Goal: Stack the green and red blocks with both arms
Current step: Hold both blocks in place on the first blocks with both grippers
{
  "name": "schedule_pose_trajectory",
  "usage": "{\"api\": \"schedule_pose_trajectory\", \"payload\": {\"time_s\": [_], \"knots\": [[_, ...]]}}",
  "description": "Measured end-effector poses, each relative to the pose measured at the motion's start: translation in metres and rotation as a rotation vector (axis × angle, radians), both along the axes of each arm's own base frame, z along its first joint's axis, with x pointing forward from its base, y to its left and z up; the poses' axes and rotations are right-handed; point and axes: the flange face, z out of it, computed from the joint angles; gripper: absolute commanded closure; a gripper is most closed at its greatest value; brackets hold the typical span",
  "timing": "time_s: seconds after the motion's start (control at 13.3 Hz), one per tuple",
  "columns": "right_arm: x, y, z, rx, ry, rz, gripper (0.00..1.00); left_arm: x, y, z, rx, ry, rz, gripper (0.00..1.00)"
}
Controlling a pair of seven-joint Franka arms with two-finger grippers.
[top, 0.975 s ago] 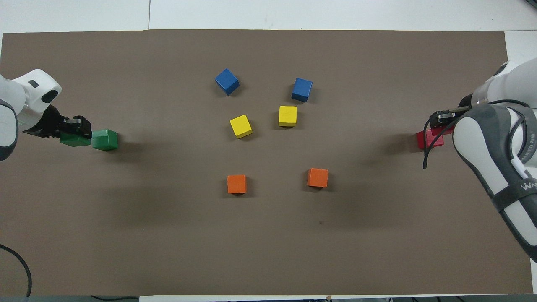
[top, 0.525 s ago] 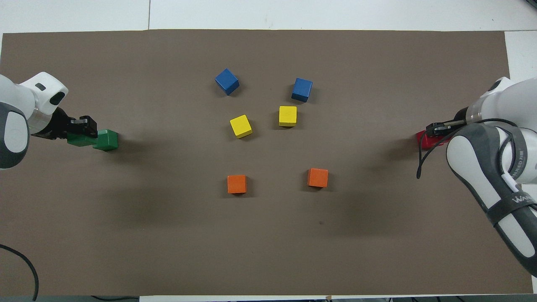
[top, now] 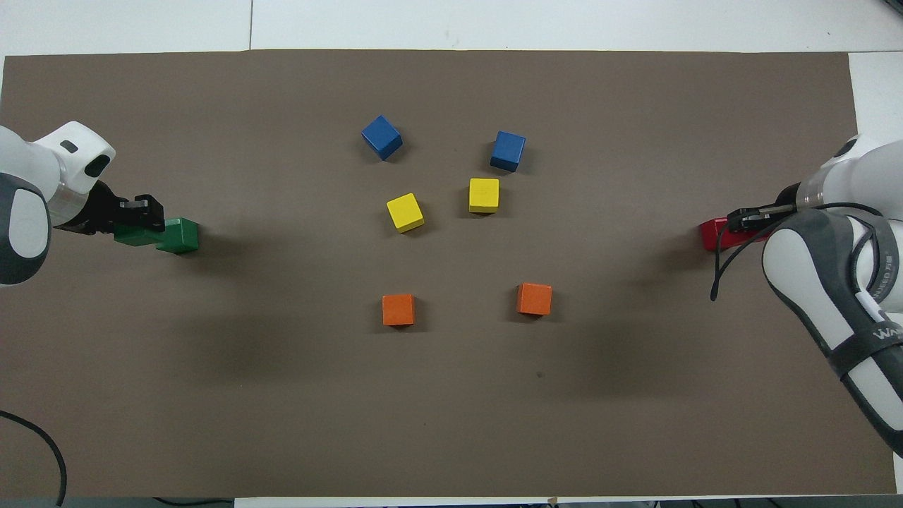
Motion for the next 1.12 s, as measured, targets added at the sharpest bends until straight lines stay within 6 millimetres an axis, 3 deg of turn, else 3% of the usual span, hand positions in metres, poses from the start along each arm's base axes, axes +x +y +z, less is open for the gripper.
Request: {"api": "schedule_pose_trajectory", "payload": {"time_s": [0.38,1.12], "knots": [[-0.001,0.001,-0.006,0.000,-0.005,0.001,1.00,-0.007,-0.002,-0.020,0.000,0.004,-0.006,1.00],[0.001,0.005,-0.015,0.000,-0.009,0.009,1.00,-0.007,-0.009,-0.023,-0.002,0.003,-0.024,1.00]]}}
